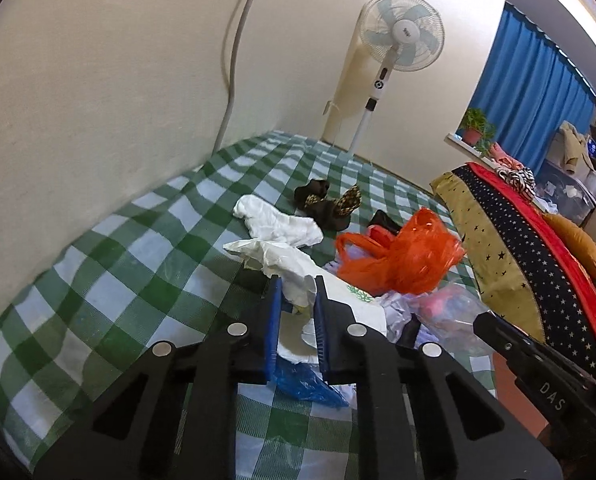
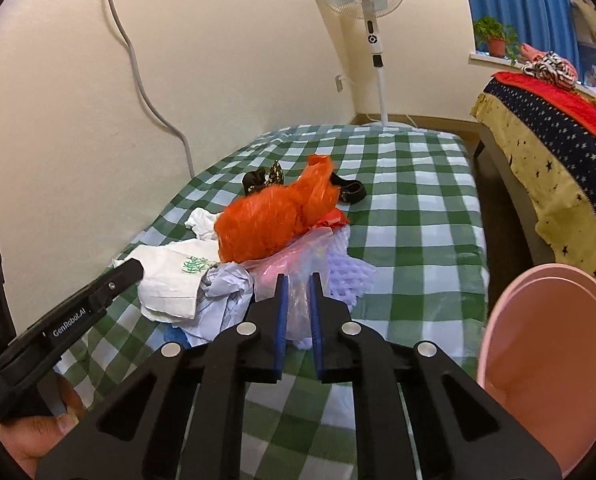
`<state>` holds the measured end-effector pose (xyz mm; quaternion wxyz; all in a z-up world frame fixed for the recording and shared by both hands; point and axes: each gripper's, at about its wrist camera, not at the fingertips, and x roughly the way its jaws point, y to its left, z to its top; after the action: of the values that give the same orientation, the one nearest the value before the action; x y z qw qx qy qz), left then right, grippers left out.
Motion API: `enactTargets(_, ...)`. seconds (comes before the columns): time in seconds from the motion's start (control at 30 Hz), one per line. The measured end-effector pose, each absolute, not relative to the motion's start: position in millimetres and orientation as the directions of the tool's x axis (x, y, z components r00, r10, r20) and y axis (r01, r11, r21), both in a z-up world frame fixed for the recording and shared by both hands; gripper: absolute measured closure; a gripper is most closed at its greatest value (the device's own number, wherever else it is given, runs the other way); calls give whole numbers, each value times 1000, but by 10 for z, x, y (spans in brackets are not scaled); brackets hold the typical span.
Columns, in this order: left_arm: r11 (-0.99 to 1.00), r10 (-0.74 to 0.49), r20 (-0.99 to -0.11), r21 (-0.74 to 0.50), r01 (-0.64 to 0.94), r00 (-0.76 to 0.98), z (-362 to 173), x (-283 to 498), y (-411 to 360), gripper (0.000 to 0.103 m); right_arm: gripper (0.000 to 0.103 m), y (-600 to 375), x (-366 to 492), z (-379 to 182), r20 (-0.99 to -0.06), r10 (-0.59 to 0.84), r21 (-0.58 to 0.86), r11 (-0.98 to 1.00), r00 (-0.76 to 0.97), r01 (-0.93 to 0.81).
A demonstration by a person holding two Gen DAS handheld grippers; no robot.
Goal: Collect trash
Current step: 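Lift and carry the clear bag with the right tool while the left carries tissue to the pink bin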
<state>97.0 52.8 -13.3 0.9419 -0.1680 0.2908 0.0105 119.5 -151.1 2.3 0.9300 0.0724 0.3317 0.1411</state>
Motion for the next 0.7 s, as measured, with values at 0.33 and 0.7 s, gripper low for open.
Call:
enactTargets(0.33,960,-71,-509,-268,-80,858,55,736,465,88,92,-1643,891,239,-583,247,183,968,774,-171)
enactTargets(0.7,966,-84,-467,-255,-43,880,243,458,418,88,92,-1831,488,492,-551,194,161,979,812,-125)
